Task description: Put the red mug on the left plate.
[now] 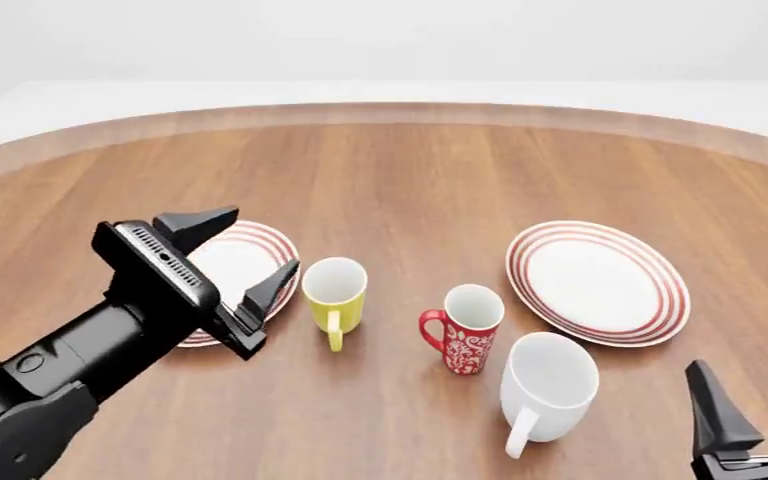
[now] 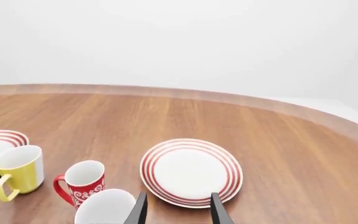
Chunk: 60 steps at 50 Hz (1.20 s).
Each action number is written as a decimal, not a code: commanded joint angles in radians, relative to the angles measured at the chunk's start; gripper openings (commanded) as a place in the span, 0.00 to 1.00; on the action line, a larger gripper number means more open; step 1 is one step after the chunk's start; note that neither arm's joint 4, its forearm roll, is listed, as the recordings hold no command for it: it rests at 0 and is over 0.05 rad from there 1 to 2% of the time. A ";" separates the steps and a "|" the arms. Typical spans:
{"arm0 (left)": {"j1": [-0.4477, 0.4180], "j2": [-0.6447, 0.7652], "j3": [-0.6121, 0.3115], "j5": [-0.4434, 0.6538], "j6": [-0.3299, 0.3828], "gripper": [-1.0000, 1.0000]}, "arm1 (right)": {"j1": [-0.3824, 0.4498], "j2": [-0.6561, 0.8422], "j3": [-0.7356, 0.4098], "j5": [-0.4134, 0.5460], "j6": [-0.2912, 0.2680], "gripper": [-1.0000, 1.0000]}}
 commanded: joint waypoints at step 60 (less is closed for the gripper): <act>-0.286 0.447 -0.233 0.107 0.009 1.00 | 0.006 0.072 0.000 -0.043 -0.061 1.00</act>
